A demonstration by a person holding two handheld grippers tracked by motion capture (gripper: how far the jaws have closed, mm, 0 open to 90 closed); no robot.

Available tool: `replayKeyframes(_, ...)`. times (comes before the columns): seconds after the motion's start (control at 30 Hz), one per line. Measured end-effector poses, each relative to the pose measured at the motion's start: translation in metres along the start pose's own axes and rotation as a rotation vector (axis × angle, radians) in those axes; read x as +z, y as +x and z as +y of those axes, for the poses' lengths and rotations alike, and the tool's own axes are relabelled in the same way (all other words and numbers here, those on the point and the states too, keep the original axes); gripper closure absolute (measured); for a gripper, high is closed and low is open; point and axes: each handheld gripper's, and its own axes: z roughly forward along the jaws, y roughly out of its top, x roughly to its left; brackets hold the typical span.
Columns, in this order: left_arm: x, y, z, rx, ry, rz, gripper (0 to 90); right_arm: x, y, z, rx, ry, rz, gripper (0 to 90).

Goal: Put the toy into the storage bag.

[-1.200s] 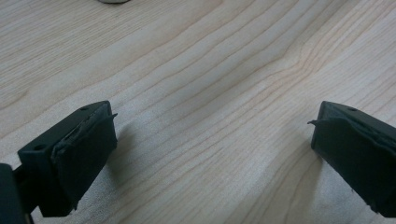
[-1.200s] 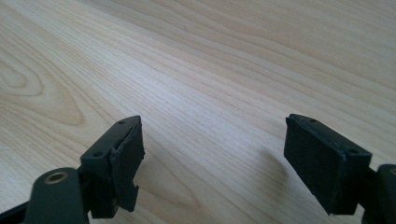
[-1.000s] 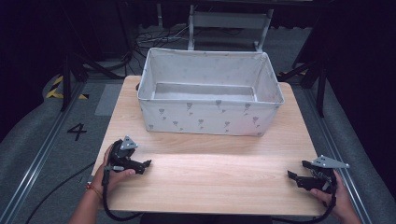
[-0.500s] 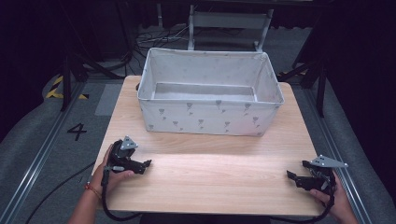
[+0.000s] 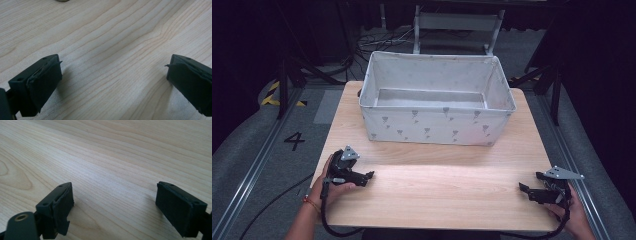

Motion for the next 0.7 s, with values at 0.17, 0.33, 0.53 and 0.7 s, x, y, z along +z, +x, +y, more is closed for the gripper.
replayKeyframes(0.17, 0.0, 0.0001, 0.0, 0.001, 0.0, 0.0, 0.2, 0.0001, 0.0, 0.0, 0.001, 0.0, 0.0, 14.7)
replayKeyframes(0.33, 0.0001, 0.0008, 0.0001, -0.002, -0.002, 0.007, 0.2, 0.0001, -0.0002, 0.0, 0.0, 0.0, -0.001, 14.6)
replayKeyframes(0.53, -0.0005, -0.0004, -0.0006, -0.029, 0.003, 0.021, 0.1, 0.0001, -0.0002, 0.0, 0.0, 0.001, -0.001, 14.7)
replayKeyframes(0.7, -0.0007, -0.0011, -0.001, -0.031, -0.004, 0.035, 0.1, 0.0001, -0.0002, 0.0, -0.001, 0.0, -0.001, 14.7)
